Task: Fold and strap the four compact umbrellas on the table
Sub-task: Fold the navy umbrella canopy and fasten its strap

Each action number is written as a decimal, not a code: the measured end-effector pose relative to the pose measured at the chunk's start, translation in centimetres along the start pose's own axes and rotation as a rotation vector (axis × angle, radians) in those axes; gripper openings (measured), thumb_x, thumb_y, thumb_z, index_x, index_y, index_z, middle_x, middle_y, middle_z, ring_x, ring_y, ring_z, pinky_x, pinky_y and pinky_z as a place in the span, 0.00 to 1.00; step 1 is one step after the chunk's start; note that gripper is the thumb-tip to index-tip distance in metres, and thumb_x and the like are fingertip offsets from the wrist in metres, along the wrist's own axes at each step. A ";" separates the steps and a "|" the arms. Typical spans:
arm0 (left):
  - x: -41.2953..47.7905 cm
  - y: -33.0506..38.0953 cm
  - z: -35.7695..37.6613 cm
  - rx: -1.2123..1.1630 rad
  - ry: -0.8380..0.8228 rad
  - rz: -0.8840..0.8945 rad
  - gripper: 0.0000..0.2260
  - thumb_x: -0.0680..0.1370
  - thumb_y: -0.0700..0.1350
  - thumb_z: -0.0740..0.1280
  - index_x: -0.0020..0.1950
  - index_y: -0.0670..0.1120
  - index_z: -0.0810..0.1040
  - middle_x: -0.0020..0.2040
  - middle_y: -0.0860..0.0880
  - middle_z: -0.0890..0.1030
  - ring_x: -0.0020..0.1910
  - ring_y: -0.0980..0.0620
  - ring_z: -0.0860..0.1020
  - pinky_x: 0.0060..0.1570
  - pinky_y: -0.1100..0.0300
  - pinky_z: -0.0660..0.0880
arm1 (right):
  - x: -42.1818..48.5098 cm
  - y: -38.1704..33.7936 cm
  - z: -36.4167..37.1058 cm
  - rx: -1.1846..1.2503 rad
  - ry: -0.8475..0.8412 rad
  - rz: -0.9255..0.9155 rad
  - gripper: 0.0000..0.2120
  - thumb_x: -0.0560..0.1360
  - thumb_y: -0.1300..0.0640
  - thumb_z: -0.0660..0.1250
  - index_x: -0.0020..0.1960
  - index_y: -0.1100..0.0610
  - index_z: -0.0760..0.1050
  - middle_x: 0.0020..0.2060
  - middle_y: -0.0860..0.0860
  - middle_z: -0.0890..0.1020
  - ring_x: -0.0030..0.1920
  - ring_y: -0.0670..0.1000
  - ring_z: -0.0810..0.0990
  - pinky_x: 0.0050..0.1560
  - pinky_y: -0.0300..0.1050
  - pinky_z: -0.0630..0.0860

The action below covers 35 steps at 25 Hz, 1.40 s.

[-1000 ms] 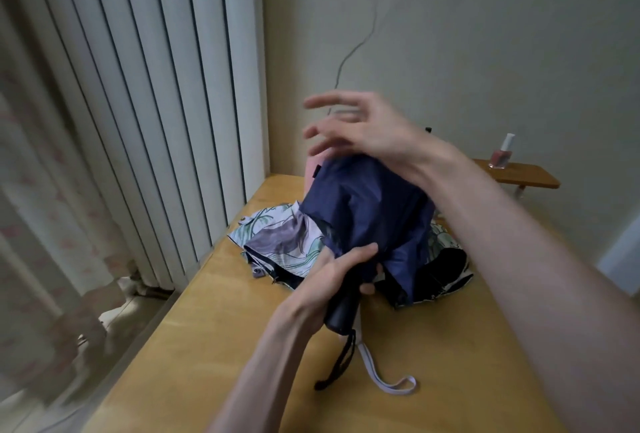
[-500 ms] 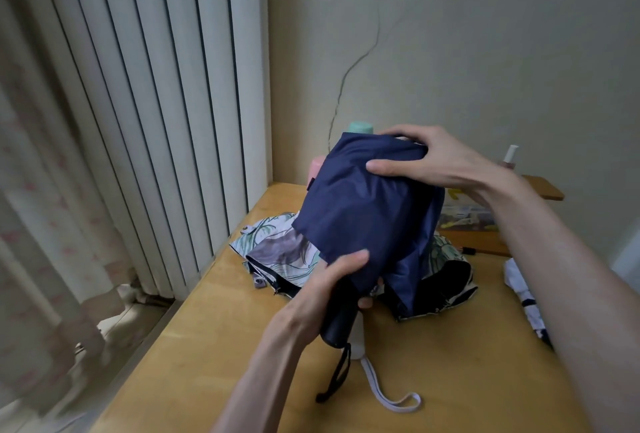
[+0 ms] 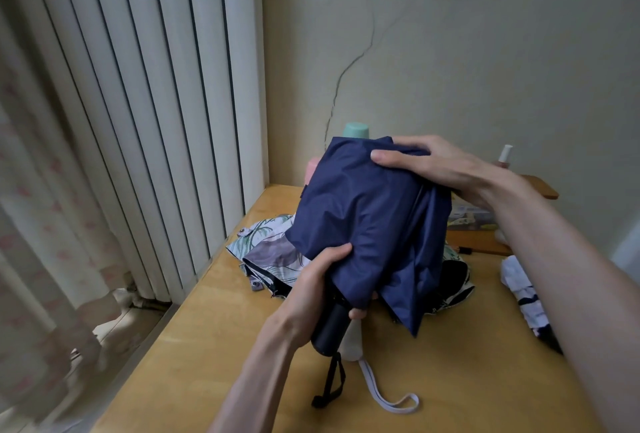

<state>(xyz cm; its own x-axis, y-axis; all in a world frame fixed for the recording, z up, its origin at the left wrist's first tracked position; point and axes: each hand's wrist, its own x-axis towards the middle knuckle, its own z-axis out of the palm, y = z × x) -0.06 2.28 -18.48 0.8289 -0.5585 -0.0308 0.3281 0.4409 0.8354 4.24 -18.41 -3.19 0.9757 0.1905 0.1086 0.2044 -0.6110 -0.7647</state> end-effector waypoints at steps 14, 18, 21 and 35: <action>0.1 2.6 -0.1 0.819 0.459 0.527 0.40 0.74 0.71 0.69 0.82 0.60 0.61 0.75 0.58 0.70 0.69 0.64 0.73 0.66 0.63 0.72 | 1.0 -2.1 0.5 -0.520 0.553 0.032 0.19 0.71 0.42 0.74 0.43 0.60 0.83 0.35 0.56 0.82 0.46 0.62 0.80 0.45 0.50 0.76; 1.7 -1.4 2.0 0.984 0.290 0.441 0.53 0.65 0.76 0.73 0.84 0.61 0.56 0.81 0.61 0.65 0.78 0.64 0.65 0.74 0.62 0.66 | 1.0 -3.1 2.1 -0.421 0.562 0.051 0.20 0.70 0.44 0.74 0.38 0.62 0.77 0.30 0.53 0.74 0.43 0.62 0.78 0.38 0.49 0.69; 1.8 -1.4 1.4 0.700 0.315 0.367 0.32 0.68 0.67 0.80 0.68 0.60 0.75 0.64 0.58 0.83 0.60 0.63 0.82 0.54 0.66 0.80 | 0.9 -3.4 2.9 -0.378 0.568 0.015 0.19 0.71 0.44 0.74 0.36 0.60 0.77 0.30 0.52 0.75 0.43 0.60 0.77 0.39 0.47 0.67; 1.9 -2.1 0.1 0.417 0.440 0.286 0.25 0.68 0.59 0.79 0.60 0.49 0.79 0.49 0.46 0.87 0.37 0.49 0.83 0.32 0.53 0.79 | -2.6 1.7 2.8 -0.171 0.115 -0.174 0.45 0.68 0.27 0.74 0.80 0.34 0.62 0.80 0.43 0.62 0.80 0.45 0.62 0.79 0.53 0.60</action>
<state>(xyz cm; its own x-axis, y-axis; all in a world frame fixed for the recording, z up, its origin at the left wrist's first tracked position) 0.80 0.24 -20.21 0.9937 -0.0821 0.0765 -0.0616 0.1708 0.9834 1.85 -17.76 -6.56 0.9251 0.2220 0.3080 0.3712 -0.6995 -0.6106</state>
